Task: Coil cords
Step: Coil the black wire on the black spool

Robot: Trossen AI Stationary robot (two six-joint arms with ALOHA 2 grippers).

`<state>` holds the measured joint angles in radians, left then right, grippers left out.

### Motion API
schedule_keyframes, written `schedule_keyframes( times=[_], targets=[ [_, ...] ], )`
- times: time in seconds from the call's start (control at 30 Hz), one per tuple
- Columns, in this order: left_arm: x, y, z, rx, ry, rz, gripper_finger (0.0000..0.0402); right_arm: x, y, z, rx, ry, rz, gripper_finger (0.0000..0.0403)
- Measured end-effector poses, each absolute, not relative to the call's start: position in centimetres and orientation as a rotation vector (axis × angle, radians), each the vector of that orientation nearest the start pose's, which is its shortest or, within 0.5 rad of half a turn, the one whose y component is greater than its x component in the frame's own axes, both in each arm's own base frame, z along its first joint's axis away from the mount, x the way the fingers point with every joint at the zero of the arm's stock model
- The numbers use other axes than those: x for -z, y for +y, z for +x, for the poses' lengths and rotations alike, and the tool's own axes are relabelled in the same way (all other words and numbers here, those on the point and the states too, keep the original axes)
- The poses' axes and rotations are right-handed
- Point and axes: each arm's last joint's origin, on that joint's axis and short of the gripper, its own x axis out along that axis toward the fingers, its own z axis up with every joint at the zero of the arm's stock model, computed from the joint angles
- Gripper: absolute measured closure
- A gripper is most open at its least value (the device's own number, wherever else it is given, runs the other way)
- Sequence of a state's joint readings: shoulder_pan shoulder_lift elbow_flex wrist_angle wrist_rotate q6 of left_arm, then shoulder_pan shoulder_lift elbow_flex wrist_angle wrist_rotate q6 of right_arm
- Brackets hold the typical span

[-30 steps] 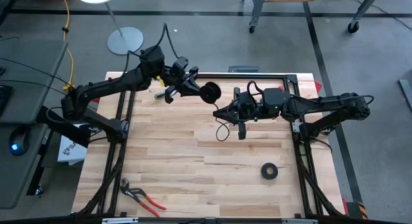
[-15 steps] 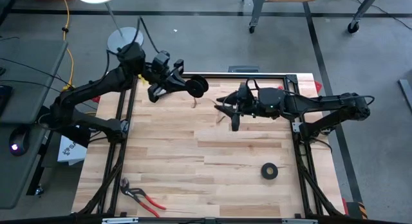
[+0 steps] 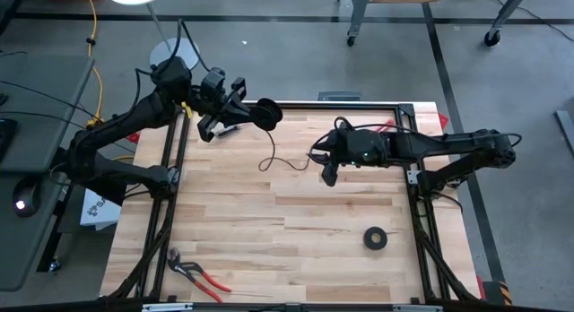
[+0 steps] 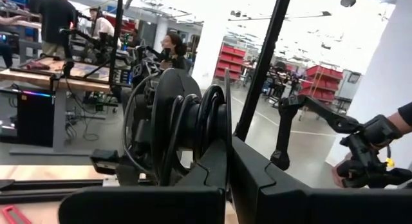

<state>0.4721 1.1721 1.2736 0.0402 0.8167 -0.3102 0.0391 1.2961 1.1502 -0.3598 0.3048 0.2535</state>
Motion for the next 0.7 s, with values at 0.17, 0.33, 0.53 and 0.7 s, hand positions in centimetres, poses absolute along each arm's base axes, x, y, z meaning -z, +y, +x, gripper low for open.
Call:
schedule_keyframes(
  times=[0.17,0.33,0.53,0.7],
  targets=[
    [-44.4,9.2,22.5,0.323,-0.074,-0.213,0.0402,-32.0,0.2,30.0,0.326,0.433,0.078,0.0272],
    [-44.5,9.2,22.6,0.304,-0.08,-0.213,0.0402,-29.9,-0.8,33.5,0.334,0.371,0.039,0.0272],
    [-44.9,9.2,22.6,0.277,-0.123,-0.19,0.0402,-27.3,-2.3,37.3,0.366,0.217,0.096,0.0272],
    [-45.0,9.2,22.6,0.259,-0.134,-0.187,0.0402,-26.3,-3.1,39.1,0.339,0.19,0.141,0.0272]
  ],
)
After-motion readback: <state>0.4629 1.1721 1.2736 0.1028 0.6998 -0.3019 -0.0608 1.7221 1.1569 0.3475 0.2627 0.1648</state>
